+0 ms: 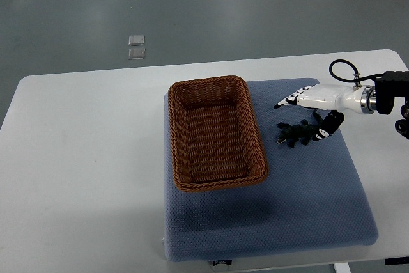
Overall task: Place crocodile in brown basket with right hand
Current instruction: 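Lower the right hand and close its fingers around the crocodile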
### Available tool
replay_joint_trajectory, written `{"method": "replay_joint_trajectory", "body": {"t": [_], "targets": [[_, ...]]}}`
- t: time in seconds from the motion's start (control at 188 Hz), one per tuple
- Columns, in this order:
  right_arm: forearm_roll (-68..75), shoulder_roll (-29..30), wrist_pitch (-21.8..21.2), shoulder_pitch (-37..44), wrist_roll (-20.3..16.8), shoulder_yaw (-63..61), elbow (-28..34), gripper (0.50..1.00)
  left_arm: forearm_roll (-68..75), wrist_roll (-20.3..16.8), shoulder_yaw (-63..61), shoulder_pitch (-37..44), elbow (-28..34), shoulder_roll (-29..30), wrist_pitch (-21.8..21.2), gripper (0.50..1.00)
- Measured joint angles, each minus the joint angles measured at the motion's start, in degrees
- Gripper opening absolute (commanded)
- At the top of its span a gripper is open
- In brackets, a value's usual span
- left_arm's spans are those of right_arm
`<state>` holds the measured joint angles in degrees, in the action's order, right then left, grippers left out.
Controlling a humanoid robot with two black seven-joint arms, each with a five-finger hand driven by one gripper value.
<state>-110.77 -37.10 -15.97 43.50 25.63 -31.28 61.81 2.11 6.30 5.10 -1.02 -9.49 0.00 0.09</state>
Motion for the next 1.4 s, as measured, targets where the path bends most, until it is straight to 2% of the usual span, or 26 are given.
{"method": "replay_joint_trajectory", "body": {"t": [0.249,0.525,0.791,0.998,1.401], "targets": [[-3.0,0.4,1.0,-0.2,0.0,0.4,-2.0,0.928,0.0,0.0,0.0,0.0,0.0,0.0,0.0,1.000],[-3.9,0.6,2.5,-0.2,0.0,1.8,-2.6,0.891,0.0,0.0,0.0,0.0,0.0,0.0,0.0,1.000],[-3.7,1.2,2.6,-0.2,0.6,1.8,-2.7,0.842,0.0,0.0,0.0,0.0,0.0,0.0,0.0,1.000],[-3.7,1.8,2.6,-0.2,0.7,1.8,-2.7,0.832,0.0,0.0,0.0,0.0,0.0,0.0,0.0,1.000],[-3.8,1.8,2.4,-0.2,0.7,2.3,-2.8,0.766,0.0,0.0,0.0,0.0,0.0,0.0,0.0,1.000]]}}
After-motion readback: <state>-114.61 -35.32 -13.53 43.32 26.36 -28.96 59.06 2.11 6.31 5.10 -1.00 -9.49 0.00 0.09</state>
